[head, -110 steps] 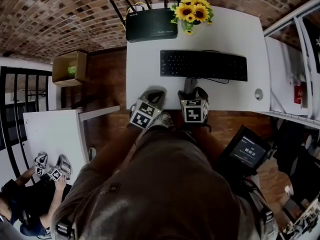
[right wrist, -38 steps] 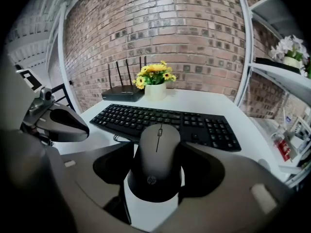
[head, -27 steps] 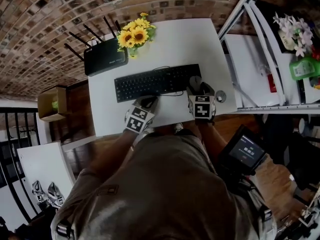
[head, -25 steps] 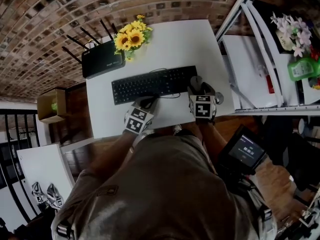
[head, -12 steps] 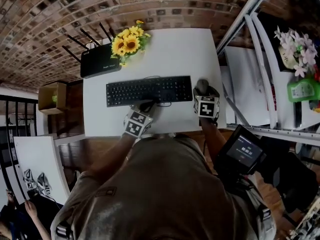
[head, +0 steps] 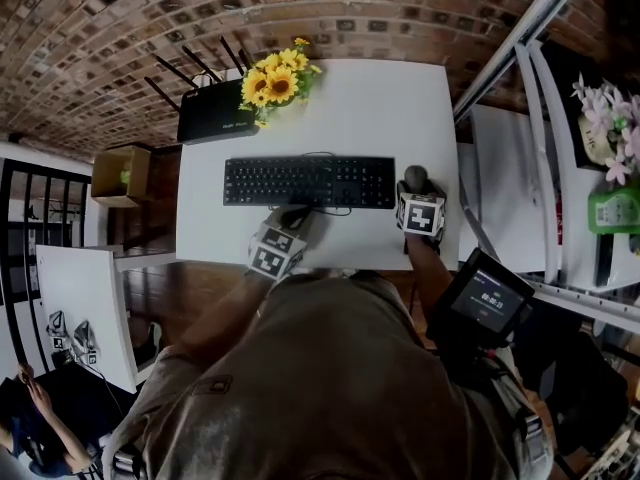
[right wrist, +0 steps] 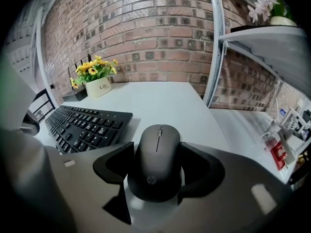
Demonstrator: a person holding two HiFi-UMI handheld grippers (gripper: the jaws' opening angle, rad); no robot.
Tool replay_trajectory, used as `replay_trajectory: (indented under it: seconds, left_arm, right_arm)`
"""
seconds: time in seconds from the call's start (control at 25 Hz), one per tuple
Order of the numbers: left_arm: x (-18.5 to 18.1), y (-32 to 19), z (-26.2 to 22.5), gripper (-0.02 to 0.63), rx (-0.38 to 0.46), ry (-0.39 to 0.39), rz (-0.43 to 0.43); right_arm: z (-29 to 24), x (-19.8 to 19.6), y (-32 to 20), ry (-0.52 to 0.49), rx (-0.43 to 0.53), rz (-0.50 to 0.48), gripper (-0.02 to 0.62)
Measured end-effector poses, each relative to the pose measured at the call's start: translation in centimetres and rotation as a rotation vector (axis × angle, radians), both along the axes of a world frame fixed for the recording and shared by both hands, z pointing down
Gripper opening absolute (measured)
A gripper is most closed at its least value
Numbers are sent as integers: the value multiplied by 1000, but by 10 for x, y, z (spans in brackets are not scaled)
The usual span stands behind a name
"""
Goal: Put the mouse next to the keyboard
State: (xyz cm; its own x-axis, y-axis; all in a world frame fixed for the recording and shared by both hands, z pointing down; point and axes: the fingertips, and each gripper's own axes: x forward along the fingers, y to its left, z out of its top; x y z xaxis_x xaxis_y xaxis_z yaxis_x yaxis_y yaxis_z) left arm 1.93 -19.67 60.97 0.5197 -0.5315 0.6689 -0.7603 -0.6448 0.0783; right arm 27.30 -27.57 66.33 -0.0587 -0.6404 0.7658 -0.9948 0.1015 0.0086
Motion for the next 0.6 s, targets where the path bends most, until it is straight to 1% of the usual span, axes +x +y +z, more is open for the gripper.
replay_trajectory:
  seconds: [0.4, 0.6]
  left_arm:
    - [3, 4, -1, 5, -5, 5, -15]
    - [-1, 9, -4, 5, -11, 15, -60]
  right_arm:
    - [4, -2, 3, -25, -9, -7, 324]
    - [-8, -3, 4, -24, 34, -38, 344]
